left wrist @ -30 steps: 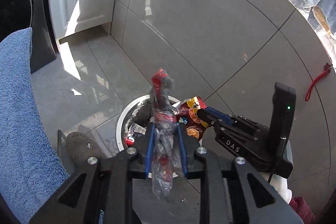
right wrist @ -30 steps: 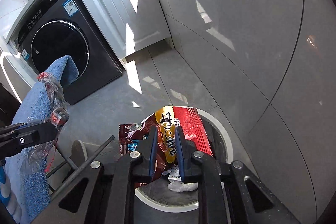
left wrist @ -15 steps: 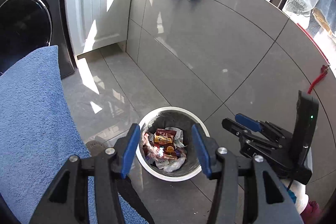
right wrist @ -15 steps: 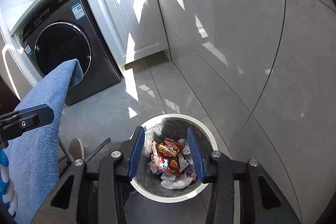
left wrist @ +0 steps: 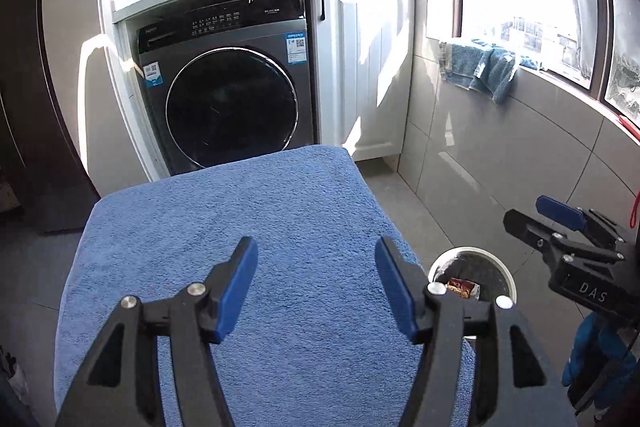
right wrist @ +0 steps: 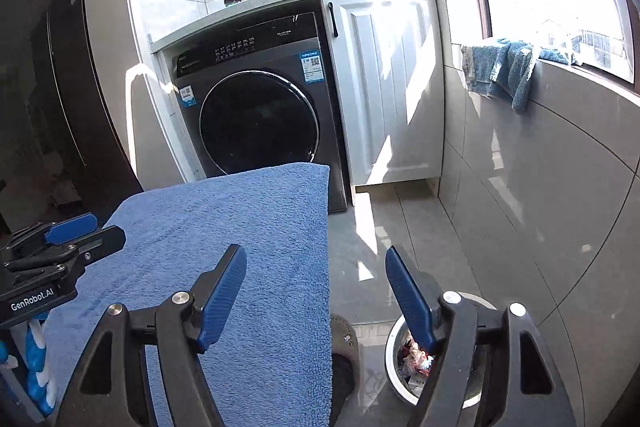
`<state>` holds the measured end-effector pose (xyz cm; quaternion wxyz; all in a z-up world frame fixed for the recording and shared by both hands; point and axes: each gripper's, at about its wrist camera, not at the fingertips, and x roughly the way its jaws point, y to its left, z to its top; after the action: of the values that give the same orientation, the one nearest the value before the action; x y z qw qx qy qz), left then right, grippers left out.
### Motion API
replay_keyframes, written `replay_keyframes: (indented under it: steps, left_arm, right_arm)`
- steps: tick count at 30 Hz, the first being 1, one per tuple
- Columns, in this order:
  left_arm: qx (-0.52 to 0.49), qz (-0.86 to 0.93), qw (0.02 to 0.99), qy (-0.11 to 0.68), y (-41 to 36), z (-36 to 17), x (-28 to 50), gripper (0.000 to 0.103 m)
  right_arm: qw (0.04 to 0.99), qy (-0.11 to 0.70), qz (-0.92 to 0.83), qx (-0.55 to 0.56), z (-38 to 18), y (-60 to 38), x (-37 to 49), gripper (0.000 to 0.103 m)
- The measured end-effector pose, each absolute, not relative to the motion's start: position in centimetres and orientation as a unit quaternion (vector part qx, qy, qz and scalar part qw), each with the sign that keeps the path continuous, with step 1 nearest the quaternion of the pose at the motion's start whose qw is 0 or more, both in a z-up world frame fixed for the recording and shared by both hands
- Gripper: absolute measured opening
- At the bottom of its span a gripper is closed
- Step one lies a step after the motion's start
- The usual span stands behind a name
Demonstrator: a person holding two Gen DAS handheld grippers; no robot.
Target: Collect trash
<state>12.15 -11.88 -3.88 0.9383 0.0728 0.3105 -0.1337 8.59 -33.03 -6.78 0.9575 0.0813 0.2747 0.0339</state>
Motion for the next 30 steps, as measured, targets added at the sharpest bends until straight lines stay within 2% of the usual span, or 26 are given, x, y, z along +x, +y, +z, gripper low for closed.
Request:
replay_keyframes:
  steps: [4, 7, 10, 19, 23, 30]
  left_arm:
    - [0.054, -0.075, 0.954, 0.284, -6.5, -2.6, 9.4, 0.066]
    - [0.051, -0.043, 0.962, 0.266, -3.5, -2.2, 7.2, 0.067]
    - [0.054, -0.020, 0.965, 0.254, -1.3, -2.1, 5.0, 0.068]
    - [0.050, 0.029, 0.974, 0.221, 3.0, -1.4, -0.7, 0.070]
    - [0.053, 0.043, 0.977, 0.202, 3.6, -1.0, -2.5, 0.078]
    - [0.050, 0.041, 0.982, 0.178, 3.3, 0.0, -3.9, 0.082]
  right_arm:
    - [0.962, 0.260, 0.056, 0.060, -4.8, -27.6, 7.8, 0.084]
    - [0.964, 0.253, 0.067, 0.037, -3.8, -24.0, 6.8, 0.093]
    - [0.966, 0.247, 0.076, 0.020, -3.2, -21.4, 5.4, 0.096]
    - [0.970, 0.227, 0.082, -0.009, -1.9, -16.4, 1.5, 0.101]
    - [0.972, 0.219, 0.086, -0.024, -1.4, -15.1, 0.4, 0.102]
    - [0.976, 0.197, 0.088, -0.023, -0.8, -15.1, -0.8, 0.102]
